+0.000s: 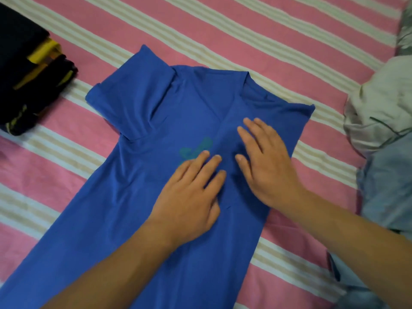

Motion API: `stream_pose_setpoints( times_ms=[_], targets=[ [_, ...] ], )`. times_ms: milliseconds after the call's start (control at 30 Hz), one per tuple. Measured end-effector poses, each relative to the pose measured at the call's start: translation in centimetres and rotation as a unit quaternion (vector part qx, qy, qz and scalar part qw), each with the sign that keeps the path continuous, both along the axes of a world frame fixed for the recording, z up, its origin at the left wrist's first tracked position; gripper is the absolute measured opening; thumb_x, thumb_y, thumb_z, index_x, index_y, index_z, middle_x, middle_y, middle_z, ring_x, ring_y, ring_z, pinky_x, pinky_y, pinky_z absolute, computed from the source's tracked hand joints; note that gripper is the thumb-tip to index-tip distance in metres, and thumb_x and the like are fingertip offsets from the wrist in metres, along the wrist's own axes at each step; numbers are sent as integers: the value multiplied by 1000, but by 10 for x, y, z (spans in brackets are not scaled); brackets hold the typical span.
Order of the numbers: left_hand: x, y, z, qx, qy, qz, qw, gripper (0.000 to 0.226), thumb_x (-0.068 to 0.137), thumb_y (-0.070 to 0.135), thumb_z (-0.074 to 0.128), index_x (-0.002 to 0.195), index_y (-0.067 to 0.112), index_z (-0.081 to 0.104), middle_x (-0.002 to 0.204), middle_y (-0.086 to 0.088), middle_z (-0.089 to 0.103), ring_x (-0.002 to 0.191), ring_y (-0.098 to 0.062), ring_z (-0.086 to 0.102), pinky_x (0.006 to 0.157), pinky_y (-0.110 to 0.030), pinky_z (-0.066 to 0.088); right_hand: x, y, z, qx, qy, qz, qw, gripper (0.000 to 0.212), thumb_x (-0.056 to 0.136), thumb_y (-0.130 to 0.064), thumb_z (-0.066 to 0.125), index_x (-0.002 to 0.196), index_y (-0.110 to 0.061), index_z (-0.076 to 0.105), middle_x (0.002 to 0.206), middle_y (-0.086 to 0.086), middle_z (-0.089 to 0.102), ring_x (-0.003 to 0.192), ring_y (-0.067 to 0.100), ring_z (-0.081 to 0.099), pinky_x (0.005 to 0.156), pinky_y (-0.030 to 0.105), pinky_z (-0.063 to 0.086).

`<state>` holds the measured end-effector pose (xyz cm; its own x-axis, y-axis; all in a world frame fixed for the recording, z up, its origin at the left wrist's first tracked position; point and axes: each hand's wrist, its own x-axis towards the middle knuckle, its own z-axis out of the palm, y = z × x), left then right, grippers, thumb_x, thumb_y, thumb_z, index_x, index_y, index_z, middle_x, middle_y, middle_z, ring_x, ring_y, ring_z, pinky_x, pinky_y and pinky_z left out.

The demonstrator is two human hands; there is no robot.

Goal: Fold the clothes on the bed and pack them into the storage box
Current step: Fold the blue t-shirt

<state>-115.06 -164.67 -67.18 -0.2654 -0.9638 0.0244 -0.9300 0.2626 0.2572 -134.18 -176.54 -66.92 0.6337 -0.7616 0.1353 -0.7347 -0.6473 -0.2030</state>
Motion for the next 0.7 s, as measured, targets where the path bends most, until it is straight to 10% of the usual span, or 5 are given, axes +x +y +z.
stream_pose_setpoints(
  times_ms=[233,367,500,600,700],
  targets=[
    [7,9,-15,185,-47,-45,981,72,96,70,15,161,37,15,169,-9,-3,156,-28,-9,126,-51,3,-31,-12,-29,116,240,-28,963,80,97,-68,14,157,-18,29,166,3,21,153,30,16,122,53,13],
    [81,19,11,59,51,161,984,59,97,50,40,145,19,52,150,-13,46,138,-34,45,114,-46,39,28,-16,11,83,109,-64,989,54,98,-45,43,130,-6,62,142,12,51,131,37,42,112,54,34],
    [179,-7,13,56,227,465,854,53,96,29,61,144,12,47,136,-13,48,121,-28,54,102,-42,45,163,-58,31,198,-25,-86,976,27,96,-20,56,121,-15,65,125,8,51,104,25,55,90,31,46],
    [211,-63,-1,94,345,496,791,64,86,43,67,143,22,47,140,-8,51,127,-24,54,107,-41,45,255,-93,27,324,-65,-175,927,11,92,-13,51,94,-23,55,103,7,47,74,21,45,63,25,37],
    [220,-97,-5,117,370,493,779,25,84,44,67,93,23,57,106,-6,65,93,-25,62,82,-34,50,280,-101,19,365,-108,-235,894,20,89,-9,48,78,-24,41,78,0,40,58,19,37,40,19,28]
  ],
)
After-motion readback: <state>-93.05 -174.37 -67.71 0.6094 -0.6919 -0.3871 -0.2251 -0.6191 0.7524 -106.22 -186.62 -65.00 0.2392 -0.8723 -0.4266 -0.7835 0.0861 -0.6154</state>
